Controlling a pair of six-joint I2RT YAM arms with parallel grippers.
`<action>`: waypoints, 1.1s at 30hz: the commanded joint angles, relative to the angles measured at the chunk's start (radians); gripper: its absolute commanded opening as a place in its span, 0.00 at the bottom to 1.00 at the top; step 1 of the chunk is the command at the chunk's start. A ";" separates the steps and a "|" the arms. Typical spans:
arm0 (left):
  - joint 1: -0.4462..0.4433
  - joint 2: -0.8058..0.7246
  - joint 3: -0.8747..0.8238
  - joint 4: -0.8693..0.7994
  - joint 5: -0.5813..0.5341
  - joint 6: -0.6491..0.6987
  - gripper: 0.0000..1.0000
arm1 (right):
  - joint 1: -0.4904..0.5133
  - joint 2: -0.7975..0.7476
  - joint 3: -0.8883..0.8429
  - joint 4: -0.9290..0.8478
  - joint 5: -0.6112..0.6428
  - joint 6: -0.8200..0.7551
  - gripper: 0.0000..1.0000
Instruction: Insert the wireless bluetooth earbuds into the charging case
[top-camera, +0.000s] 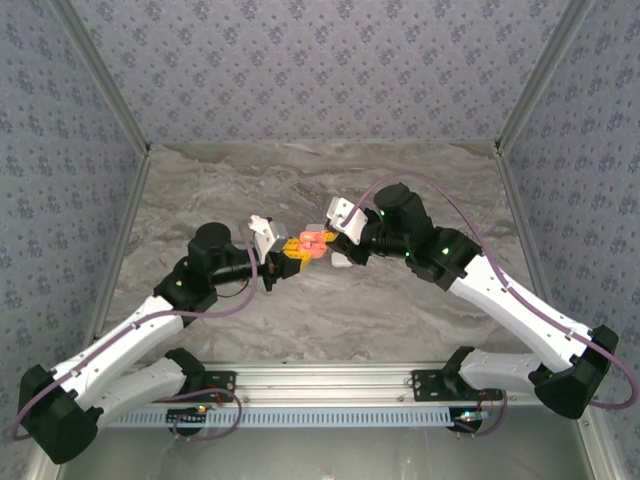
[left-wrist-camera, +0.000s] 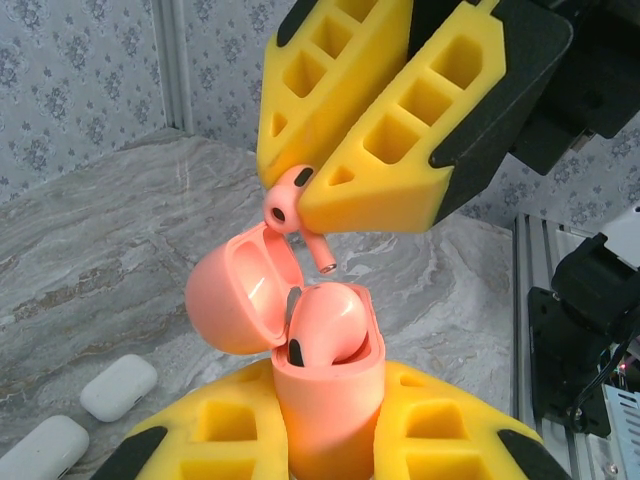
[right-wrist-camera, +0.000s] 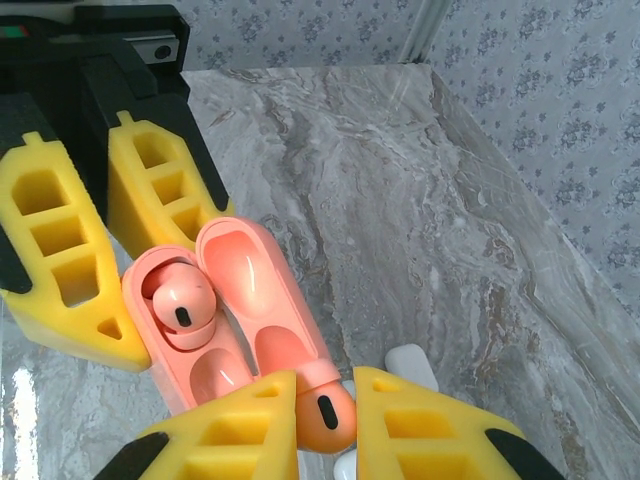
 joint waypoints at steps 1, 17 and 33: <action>-0.006 0.007 0.048 0.021 0.022 -0.001 0.00 | 0.007 0.000 -0.005 0.000 -0.035 -0.017 0.18; -0.006 0.010 0.048 0.027 0.018 -0.008 0.00 | -0.003 -0.001 -0.051 -0.016 -0.142 0.000 0.19; -0.006 0.006 0.024 0.094 0.034 -0.036 0.00 | -0.069 -0.052 -0.087 0.010 -0.302 0.052 0.27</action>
